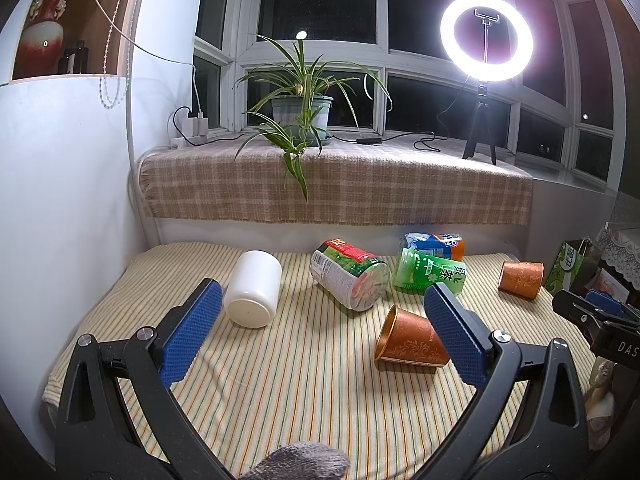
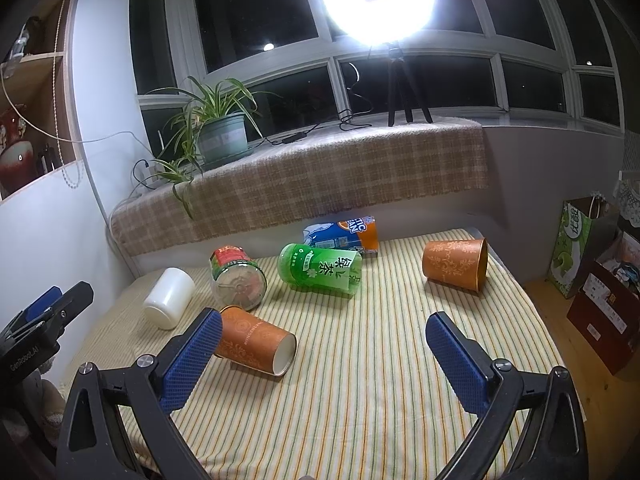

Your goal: Flip cup upright

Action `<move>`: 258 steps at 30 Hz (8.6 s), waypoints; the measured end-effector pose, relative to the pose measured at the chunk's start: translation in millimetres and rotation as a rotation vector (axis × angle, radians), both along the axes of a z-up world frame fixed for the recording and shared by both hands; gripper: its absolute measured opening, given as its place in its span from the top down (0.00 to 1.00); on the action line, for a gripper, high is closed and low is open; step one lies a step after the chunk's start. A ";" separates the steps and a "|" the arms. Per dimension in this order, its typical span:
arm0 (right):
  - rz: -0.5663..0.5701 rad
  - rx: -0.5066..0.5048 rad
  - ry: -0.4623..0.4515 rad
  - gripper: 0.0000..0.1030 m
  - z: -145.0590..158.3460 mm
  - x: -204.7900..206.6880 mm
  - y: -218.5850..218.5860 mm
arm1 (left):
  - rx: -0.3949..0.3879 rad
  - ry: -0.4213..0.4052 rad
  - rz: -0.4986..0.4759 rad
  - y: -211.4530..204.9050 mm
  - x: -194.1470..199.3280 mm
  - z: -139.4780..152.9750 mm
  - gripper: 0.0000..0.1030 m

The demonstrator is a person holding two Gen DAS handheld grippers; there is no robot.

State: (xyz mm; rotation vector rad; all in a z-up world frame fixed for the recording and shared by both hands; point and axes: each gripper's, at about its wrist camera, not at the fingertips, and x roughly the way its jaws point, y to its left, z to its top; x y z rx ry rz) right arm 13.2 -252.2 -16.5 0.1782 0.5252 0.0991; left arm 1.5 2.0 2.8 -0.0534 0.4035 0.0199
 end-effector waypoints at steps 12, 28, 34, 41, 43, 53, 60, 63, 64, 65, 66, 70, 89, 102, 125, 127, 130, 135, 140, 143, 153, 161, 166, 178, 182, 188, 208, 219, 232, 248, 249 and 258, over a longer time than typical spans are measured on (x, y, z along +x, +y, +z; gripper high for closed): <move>0.003 0.002 0.001 0.00 0.7 0.0 0.1 | 0.001 -0.002 0.001 -0.2 0.3 0.6 0.00; 0.087 0.025 0.025 0.00 5.0 17.4 20.1 | 0.003 0.021 0.008 20.3 -2.6 -2.3 0.00; 0.200 0.042 0.051 0.00 9.6 38.3 47.7 | -0.005 0.050 0.045 43.4 -8.1 -10.6 0.00; 0.317 0.069 0.088 0.00 12.7 69.5 92.5 | -0.005 0.078 0.117 78.7 -20.1 -18.0 0.00; 0.351 0.087 0.116 0.00 11.9 82.5 107.1 | -0.006 0.083 0.132 85.0 -23.8 -19.0 0.00; 0.458 0.197 0.264 0.00 -0.6 137.8 169.7 | -0.037 0.114 0.218 125.3 -42.6 -28.1 0.00; 0.484 0.215 0.373 0.00 -19.2 178.3 216.2 | -0.056 0.119 0.254 144.7 -51.4 -30.5 0.00; 0.471 0.182 0.415 0.01 -28.8 194.7 237.9 | -0.065 0.118 0.272 154.4 -55.5 -31.1 0.00; 0.466 0.172 0.431 0.02 -33.4 200.3 244.7 | -0.067 0.118 0.278 156.9 -56.9 -31.2 0.00; 0.461 0.166 0.447 0.03 -37.9 205.3 249.8 | -0.068 0.119 0.282 158.8 -58.2 -30.6 0.00; 0.453 0.161 0.470 0.03 -44.2 211.5 257.4 | -0.072 0.120 0.291 163.2 -59.7 -31.5 0.00; 0.418 0.124 0.519 0.07 -62.1 229.9 277.8 | -0.083 0.124 0.313 176.1 -63.9 -34.6 0.00; 0.359 0.014 0.660 0.23 -106.4 267.5 310.9 | -0.104 0.128 0.337 191.9 -63.0 -39.8 0.00; 0.452 0.031 0.569 0.25 -77.4 233.1 295.3 | -0.089 0.103 0.312 175.5 -64.7 -31.9 0.00; 0.396 0.146 0.318 0.26 6.2 67.2 71.7 | -0.066 0.084 0.048 60.3 -30.0 -23.0 0.00; 0.364 0.148 0.348 0.26 2.0 59.7 45.5 | -0.069 0.088 0.021 47.8 -27.3 -23.9 0.00; 0.312 0.123 0.388 0.26 -7.2 51.3 15.1 | -0.071 0.097 -0.019 31.1 -23.4 -25.3 0.00; 0.272 0.131 0.482 0.26 -31.6 50.2 -21.4 | -0.061 0.112 -0.082 4.1 -16.9 -26.6 0.01; 0.300 0.146 0.564 0.26 -61.2 63.7 -28.4 | -0.065 0.130 -0.121 -9.2 -12.3 -26.1 0.01; 0.290 0.160 0.606 0.26 -77.2 76.5 -29.1 | -0.074 0.143 -0.135 -13.1 -10.3 -26.5 0.01; 0.259 0.186 0.601 0.26 -92.8 101.9 -32.5 | -0.108 0.195 -0.209 -34.3 1.2 -31.9 0.04; 0.248 0.207 0.572 0.24 -94.1 107.0 -39.5 | -0.151 0.267 -0.293 -62.6 15.8 -38.5 0.08; 0.229 0.243 0.501 0.21 -75.7 94.2 -58.7 | -0.159 0.294 -0.339 -84.0 25.8 -38.6 0.08; 0.097 0.270 0.377 0.18 -52.9 29.7 -109.0 | -0.356 0.516 -0.471 -114.2 76.8 -54.4 0.08; 0.047 0.314 0.387 0.18 -60.4 16.4 -127.2 | -0.427 0.602 -0.488 -122.2 94.3 -63.2 0.08; 0.005 0.337 0.393 0.18 -66.8 6.3 -144.8 | -0.463 0.703 -0.500 -134.8 113.2 -77.4 0.08; -0.007 0.357 0.394 0.18 -71.8 -2.5 -156.4 | -0.465 0.853 -0.466 -160.6 149.5 -120.1 0.22; -0.016 0.354 0.393 0.18 -71.8 -4.5 -155.4 | -0.400 0.773 -0.480 -167.7 137.9 -109.6 0.26; -0.013 0.348 0.387 0.18 -69.7 -5.8 -150.1 | -0.199 0.543 -0.497 -179.5 106.4 -74.7 0.26; -0.021 0.349 0.383 0.18 -67.8 -7.8 -149.8 | -0.023 0.429 -0.484 -198.7 98.2 -75.9 0.26; -0.021 0.349 0.382 0.18 -67.3 -8.2 -149.6 | -0.021 0.430 -0.485 -199.8 98.9 -77.1 0.26; -0.029 0.348 0.376 0.18 -65.3 -10.1 -152.2 | -0.002 0.433 -0.497 -207.4 96.5 -82.1 0.26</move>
